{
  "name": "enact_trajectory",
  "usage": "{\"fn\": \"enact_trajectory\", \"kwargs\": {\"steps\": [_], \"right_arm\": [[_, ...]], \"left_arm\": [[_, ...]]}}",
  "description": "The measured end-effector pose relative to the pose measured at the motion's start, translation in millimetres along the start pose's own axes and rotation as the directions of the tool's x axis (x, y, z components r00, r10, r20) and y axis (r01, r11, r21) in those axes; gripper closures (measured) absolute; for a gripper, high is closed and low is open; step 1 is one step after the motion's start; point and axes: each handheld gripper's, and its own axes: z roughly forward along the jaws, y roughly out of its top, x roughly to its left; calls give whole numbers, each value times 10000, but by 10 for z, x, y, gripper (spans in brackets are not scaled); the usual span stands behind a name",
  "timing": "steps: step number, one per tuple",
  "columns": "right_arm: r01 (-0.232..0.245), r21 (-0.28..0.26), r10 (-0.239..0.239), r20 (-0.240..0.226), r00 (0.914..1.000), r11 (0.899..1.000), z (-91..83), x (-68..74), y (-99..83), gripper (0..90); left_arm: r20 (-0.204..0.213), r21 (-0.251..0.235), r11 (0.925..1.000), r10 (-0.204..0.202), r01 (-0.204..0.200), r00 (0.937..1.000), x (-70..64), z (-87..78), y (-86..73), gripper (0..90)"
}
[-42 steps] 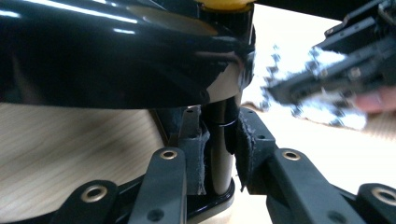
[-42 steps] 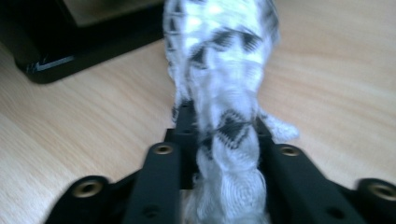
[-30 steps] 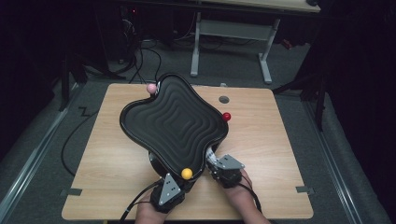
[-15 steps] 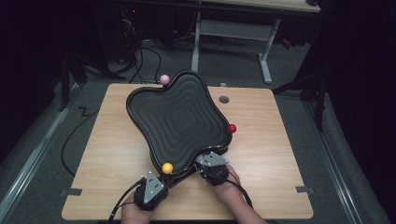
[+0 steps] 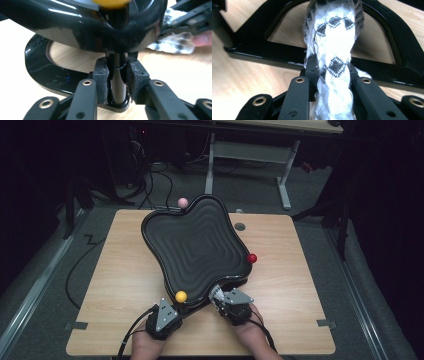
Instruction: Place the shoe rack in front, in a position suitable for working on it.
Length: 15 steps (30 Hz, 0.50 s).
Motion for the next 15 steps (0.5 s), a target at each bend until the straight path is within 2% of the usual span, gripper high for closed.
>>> {"fn": "enact_trajectory", "kwargs": {"steps": [2,6,8,11,15], "right_arm": [[-50,1,50,-78,10000,10000,-25,8,-15,734],[-177,148,179,-92,9998,9997,-11,35,-37,733],[-245,227,248,-124,9996,9994,2,59,-42,734],[-284,329,290,-166,9994,9991,19,111,-45,741],[-309,362,332,-646,9974,9989,42,215,-28,738]], "left_arm": [[143,-230,9994,-252,255,9996,27,-51,23,643],[263,-239,9994,-242,248,9994,34,-84,55,652],[408,-268,9991,-308,320,9987,33,-76,50,671],[323,-306,9990,-311,321,9990,32,-69,45,733],[313,-318,9991,-262,272,9992,32,-68,42,744]]}}
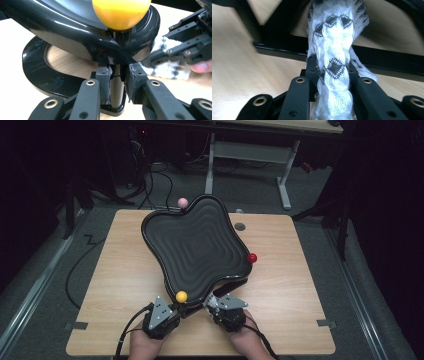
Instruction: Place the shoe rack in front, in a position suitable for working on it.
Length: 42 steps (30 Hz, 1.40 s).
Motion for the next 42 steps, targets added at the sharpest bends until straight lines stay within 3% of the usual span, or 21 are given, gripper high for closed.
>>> {"fn": "enact_trajectory", "kwargs": {"steps": [4,9,14,18,21,23,24,26,31,37,39,42], "right_arm": [[372,16,-370,-610,9975,9993,31,172,21,741],[617,57,-602,-1483,9871,9981,58,402,44,747],[619,93,-600,-1398,9884,9980,68,381,46,747],[441,82,-429,-1082,9932,9990,50,276,37,747],[34,166,-27,-407,9992,9999,15,52,2,748],[31,149,-27,-257,9997,9999,9,6,-6,748],[-233,176,230,171,9996,9996,-19,-153,-35,748],[-435,206,424,484,9979,9988,-41,-264,-57,748],[-981,196,947,1299,9870,9950,-109,-554,-119,749],[-1855,25,1807,2133,9601,9826,-208,-917,-209,752],[-2061,-22,2008,2358,9508,9785,-237,-993,-229,755],[-2164,-27,2108,2384,9480,9763,-249,-1037,-247,756]], "left_arm": [[-34,-2,10000,64,-64,10000,-4,1,-2,743],[-54,-8,10000,82,-82,10000,-7,2,-3,743],[-50,-29,9999,121,-121,9999,-7,2,-6,742],[-33,-8,9999,150,-150,9999,-4,1,-5,743],[-12,0,9998,176,-176,9998,-2,0,-5,742],[-5,-2,9999,169,-169,9999,-1,0,-4,742],[3,-1,9998,180,-180,9998,0,0,-5,742],[2,-5,9999,173,-173,9999,0,0,-5,742],[8,-26,9999,168,-168,9999,0,0,-6,742],[11,-27,9999,149,-149,9999,1,0,-6,742],[-2,-28,9999,166,-166,9999,-1,0,-7,742],[-10,-26,9999,160,-160,9999,-2,1,-7,742]]}}
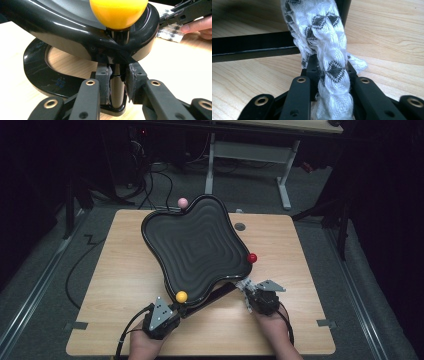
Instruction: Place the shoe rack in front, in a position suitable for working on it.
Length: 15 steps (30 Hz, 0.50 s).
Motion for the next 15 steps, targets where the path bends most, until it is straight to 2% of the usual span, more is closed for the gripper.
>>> {"fn": "enact_trajectory", "kwargs": {"steps": [6,12,15], "right_arm": [[304,67,-302,-267,9992,9995,9,104,-4,756],[869,102,-854,-1002,9913,9962,2,404,-15,759],[1224,75,-1201,-1460,9820,9924,-12,584,-26,759]], "left_arm": [[17,-16,10000,-17,17,10000,2,0,-2,742],[49,-13,10000,-57,57,10000,7,0,-2,743],[71,-30,10000,-86,86,9999,10,1,-3,744]]}}
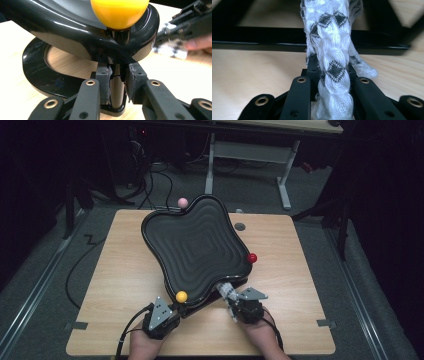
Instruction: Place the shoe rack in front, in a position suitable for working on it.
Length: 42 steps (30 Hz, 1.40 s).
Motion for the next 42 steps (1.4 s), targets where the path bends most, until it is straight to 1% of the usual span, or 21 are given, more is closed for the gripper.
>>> {"fn": "enact_trajectory", "kwargs": {"steps": [3,5,7,9,10,13,15,17,21,23,25,27,30,32,34,36,37,38,39,41,42], "right_arm": [[377,10,-376,-549,9978,9993,11,207,19,758],[680,-23,-679,-956,9931,9977,17,365,31,758],[1010,-27,-1004,-1344,9858,9949,23,525,33,758],[1266,-64,-1256,-1814,9753,9919,29,682,34,759],[1386,-55,-1370,-1954,9711,9903,29,742,36,759],[1576,-64,-1551,-2212,9628,9875,31,856,37,759],[1610,-90,-1589,-2224,9619,9869,37,871,39,760],[1483,-73,-1462,-2208,9643,9889,40,834,40,760],[1139,-31,-1123,-1913,9751,9935,26,690,31,761],[1015,-37,-1008,-1595,9820,9948,22,588,24,761],[713,-20,-709,-1282,9892,9975,19,466,16,761],[500,-24,-500,-860,9950,9987,14,335,6,761],[-72,48,74,-310,9995,10000,1,120,-8,761],[-281,44,281,130,9995,9996,-12,-13,-18,761],[-557,23,556,414,9976,9984,-28,-143,-32,762],[-660,1,658,791,9947,9978,-50,-256,-47,762],[-857,-18,854,983,9915,9963,-64,-319,-59,762],[-905,-32,902,1119,9896,9959,-71,-359,-65,762],[-1018,-47,1015,1352,9856,9948,-79,-402,-74,762],[-1259,-46,1252,1486,9809,9920,-93,-472,-88,762],[-1271,-67,1267,1496,9806,9919,-95,-492,-94,762]], "left_arm": [[-2,4,10000,-13,13,10000,-1,0,0,744],[11,3,10000,-16,16,10000,1,0,0,744],[32,0,10000,-24,24,10000,3,1,1,744],[39,-4,10000,-1,1,10000,3,3,1,744],[36,-5,10000,4,-4,10000,3,3,1,745],[52,-4,10000,0,0,10000,4,3,0,745],[52,4,10000,2,-2,10000,5,3,1,744],[66,6,10000,7,-7,10000,5,5,3,744],[91,-13,10000,15,-15,10000,-6,19,8,744],[106,0,10000,25,-25,9999,-8,23,10,745],[127,-5,10000,6,-6,9999,-5,24,12,745],[143,-6,10000,7,-7,9999,-3,24,11,745],[151,-1,10000,12,-12,9999,-2,25,13,745],[160,2,10000,18,-18,9999,-2,28,14,745],[170,-3,10000,18,-18,9999,-3,31,15,745],[179,-8,10000,14,-14,9998,-3,33,15,745],[182,-9,10000,15,-15,9998,-3,33,15,745],[195,6,10000,2,-2,9998,-1,32,15,745],[210,-14,10000,-29,29,9998,1,34,15,746],[214,-17,10000,-44,44,9998,1,34,15,746],[215,-18,10000,-44,45,9998,1,35,15,746]]}}
